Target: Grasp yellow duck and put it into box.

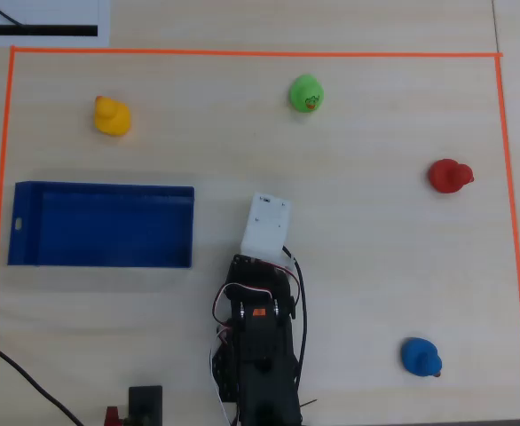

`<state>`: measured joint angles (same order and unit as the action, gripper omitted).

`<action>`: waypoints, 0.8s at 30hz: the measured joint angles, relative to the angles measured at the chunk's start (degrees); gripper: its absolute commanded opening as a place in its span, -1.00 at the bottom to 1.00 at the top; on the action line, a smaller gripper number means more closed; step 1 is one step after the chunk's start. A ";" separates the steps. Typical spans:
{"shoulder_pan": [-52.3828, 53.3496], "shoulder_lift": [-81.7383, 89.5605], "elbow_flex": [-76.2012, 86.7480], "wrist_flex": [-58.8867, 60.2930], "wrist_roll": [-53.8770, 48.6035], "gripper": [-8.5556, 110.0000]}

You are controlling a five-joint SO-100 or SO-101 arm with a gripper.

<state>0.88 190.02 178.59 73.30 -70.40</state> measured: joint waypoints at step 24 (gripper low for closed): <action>-16.61 -79.28 -83.32 2.55 12.74 -0.16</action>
<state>-15.73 110.74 95.27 75.85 -57.66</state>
